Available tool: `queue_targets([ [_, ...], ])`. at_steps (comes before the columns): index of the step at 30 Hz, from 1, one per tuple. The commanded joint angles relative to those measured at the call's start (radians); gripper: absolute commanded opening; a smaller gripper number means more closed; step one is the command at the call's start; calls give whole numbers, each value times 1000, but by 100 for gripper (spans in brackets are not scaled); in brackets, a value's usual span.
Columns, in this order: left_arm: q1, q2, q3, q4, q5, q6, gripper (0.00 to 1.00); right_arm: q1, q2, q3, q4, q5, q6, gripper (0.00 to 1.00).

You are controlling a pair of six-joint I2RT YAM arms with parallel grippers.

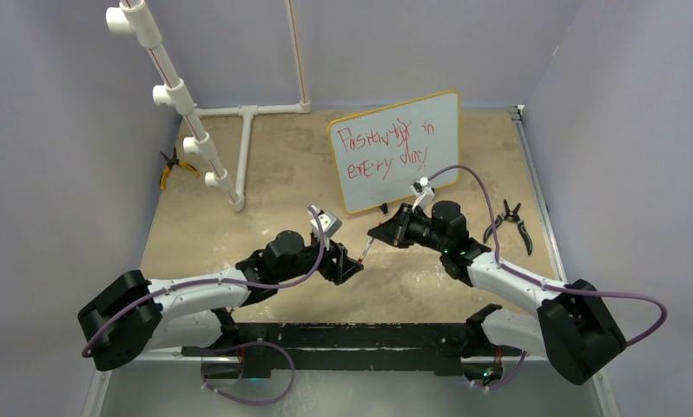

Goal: Write a sentence on the whiteboard
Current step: Close the whiteboard marker at the center of the board.

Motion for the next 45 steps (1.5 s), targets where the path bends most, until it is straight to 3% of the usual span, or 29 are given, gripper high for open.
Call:
queue_targets([
  [1,2,-41,3,-45,43,-23,66,4,-15,-1,34,9,11,0],
  [11,2,89,39,-32,85,-47,68,3,-43,8,43,-26,-12,0],
  [16,2,140,65,-16,95,-46,56,3,-57,14,27,-31,-26,0],
  [26,1,174,67,46,106,-55,44,3,-50,23,18,-49,-36,0],
  [28,2,180,67,51,106,-57,36,3,-52,25,16,-52,-36,0],
  [32,2,184,65,66,105,-56,3,3,-54,24,12,-62,-39,0],
  [33,2,184,62,71,101,-53,0,3,-52,23,12,-66,-44,0],
  [45,3,171,46,215,140,-31,0,5,-34,-6,-71,-103,-162,0],
])
